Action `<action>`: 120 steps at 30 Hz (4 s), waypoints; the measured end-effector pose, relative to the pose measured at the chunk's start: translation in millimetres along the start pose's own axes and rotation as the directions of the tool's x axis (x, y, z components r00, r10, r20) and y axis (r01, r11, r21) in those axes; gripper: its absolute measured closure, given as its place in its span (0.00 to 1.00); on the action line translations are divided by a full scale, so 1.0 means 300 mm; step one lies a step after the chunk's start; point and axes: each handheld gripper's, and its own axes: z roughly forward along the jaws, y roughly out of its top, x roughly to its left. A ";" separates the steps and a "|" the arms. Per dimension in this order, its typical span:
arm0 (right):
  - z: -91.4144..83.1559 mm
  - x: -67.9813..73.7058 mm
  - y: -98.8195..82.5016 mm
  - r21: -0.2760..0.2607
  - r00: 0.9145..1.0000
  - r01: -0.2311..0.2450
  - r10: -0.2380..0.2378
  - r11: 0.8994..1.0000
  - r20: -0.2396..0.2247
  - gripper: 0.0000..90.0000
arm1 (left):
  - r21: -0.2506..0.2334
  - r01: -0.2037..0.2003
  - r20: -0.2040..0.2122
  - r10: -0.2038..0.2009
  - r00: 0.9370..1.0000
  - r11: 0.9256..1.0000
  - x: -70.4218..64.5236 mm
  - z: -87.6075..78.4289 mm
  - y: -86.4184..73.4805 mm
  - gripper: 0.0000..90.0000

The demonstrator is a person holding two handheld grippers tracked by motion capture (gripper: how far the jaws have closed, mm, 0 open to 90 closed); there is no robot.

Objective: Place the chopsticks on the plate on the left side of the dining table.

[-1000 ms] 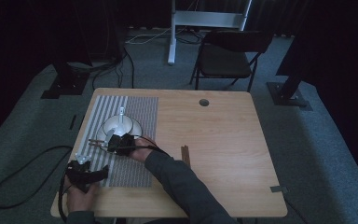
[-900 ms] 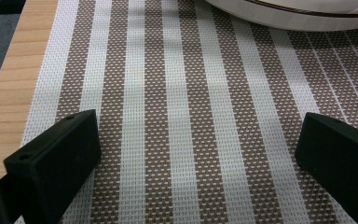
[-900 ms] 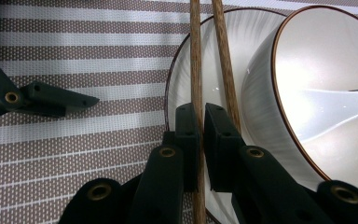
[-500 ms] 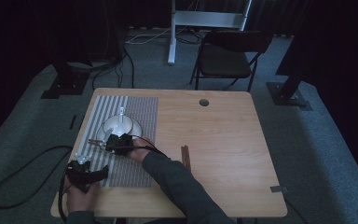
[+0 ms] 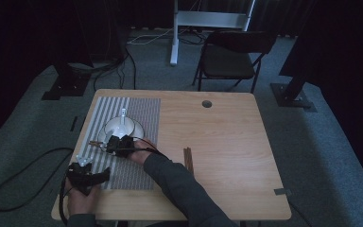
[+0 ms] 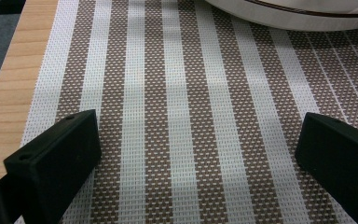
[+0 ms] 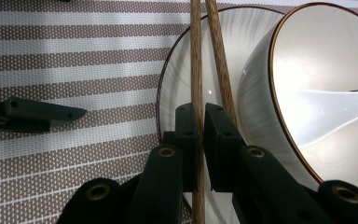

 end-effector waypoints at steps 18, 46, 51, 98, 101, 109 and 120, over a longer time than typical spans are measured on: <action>0.001 0.002 -0.013 0.004 1.000 0.012 -0.012 1.000 0.024 0.86 | 0.001 0.001 -0.001 -0.001 1.000 1.000 0.000 0.000 0.000 0.00; -0.005 0.002 -0.035 0.007 0.996 0.014 -0.015 1.000 0.091 0.80 | -0.003 0.005 -0.001 -0.005 1.000 1.000 -0.001 0.001 0.000 0.00; 0.002 -0.001 -0.040 0.019 0.995 0.009 -0.010 1.000 0.098 0.80 | -0.003 0.005 -0.001 -0.005 1.000 1.000 -0.001 0.001 0.000 0.00; 0.000 0.003 -0.053 0.011 0.988 -0.051 0.049 0.999 0.145 0.92 | -0.002 0.005 0.000 -0.005 1.000 1.000 -0.001 0.001 0.000 0.00; -0.002 0.005 -0.059 0.013 0.989 -0.040 0.038 0.999 0.145 0.91 | -0.002 0.005 0.000 -0.005 1.000 1.000 -0.001 0.001 0.000 0.00; -0.016 0.010 -0.077 0.010 0.987 -0.020 0.018 1.000 0.157 0.88 | -0.003 0.006 0.000 -0.006 1.000 1.000 -0.001 0.001 0.000 0.00; -0.111 -0.024 -0.146 -0.049 0.986 -0.051 0.058 0.997 0.155 0.86 | -0.001 0.003 0.000 -0.003 1.000 1.000 -0.001 0.000 0.000 0.00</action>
